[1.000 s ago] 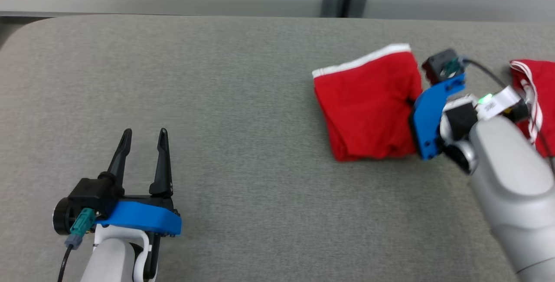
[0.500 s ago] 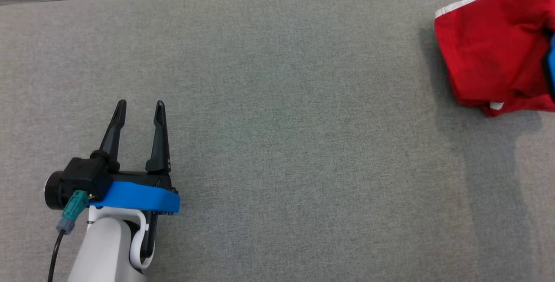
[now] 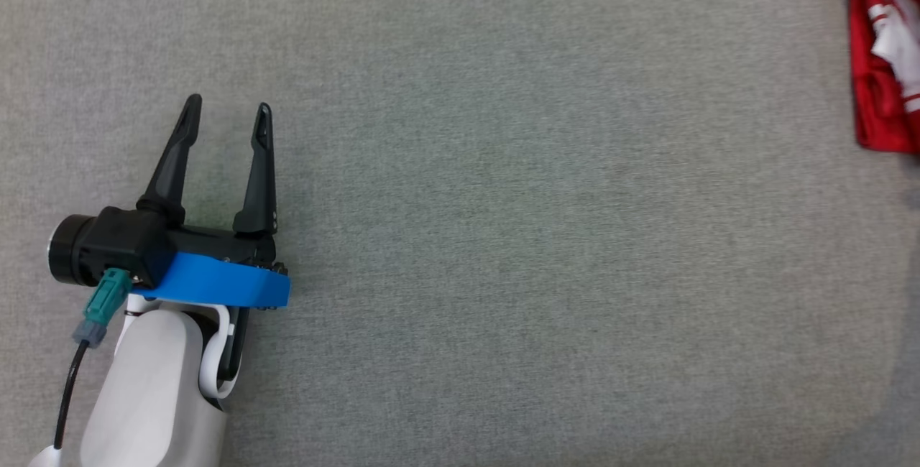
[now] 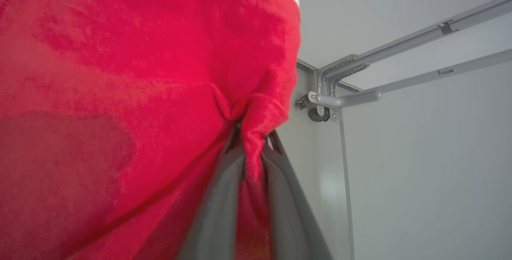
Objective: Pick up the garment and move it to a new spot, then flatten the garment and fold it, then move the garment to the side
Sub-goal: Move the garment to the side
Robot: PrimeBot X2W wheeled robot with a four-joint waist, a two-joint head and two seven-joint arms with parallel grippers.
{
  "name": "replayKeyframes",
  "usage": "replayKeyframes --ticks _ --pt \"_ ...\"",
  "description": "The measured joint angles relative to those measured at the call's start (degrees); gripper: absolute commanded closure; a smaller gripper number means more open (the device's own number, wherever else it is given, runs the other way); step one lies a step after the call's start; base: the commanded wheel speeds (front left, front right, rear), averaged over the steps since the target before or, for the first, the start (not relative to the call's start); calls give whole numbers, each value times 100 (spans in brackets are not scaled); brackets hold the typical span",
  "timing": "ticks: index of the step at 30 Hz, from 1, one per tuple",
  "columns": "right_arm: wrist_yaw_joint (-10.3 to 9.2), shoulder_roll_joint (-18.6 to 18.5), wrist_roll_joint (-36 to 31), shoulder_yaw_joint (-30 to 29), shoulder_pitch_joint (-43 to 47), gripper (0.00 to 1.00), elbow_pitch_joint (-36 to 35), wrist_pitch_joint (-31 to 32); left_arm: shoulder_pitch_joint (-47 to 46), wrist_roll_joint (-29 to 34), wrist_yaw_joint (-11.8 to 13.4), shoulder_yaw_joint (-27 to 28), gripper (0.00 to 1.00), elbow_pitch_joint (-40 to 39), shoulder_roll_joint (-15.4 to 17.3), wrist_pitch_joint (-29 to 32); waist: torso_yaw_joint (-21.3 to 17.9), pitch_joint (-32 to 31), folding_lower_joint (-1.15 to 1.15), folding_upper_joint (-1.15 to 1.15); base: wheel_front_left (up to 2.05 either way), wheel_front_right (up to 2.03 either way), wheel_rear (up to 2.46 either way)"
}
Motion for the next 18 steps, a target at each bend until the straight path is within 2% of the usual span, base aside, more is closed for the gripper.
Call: replayKeyframes --ticks 3,4,9,12,17,18 --pt "0 75 -178 -277 29 100 213 -109 -16 2 0 -16 0 -11 33 0 67 83 0 0 0 0 0" --pt "0 120 -270 -386 51 0 289 -178 -21 2 0 -26 0 -12 42 1 98 111 0 0 0 0 0" --pt "0 501 -904 -984 168 0 505 -673 -63 2 0 -65 0 18 57 0 199 25 0 0 0 0 0" --pt "0 658 -1070 -1074 191 0 454 -895 -60 -1 -1 -70 0 63 32 0 228 -98 -1 0 0 0 0" --pt "0 1403 -1132 -1234 515 0 91 -1552 144 -51 0 -45 0 229 -44 0 302 -549 -1 -1 0 0 0" --pt "0 1664 -1061 -1245 762 0 -85 -1734 254 -68 1 -29 0 296 -101 0 334 -775 -1 -2 0 0 0"
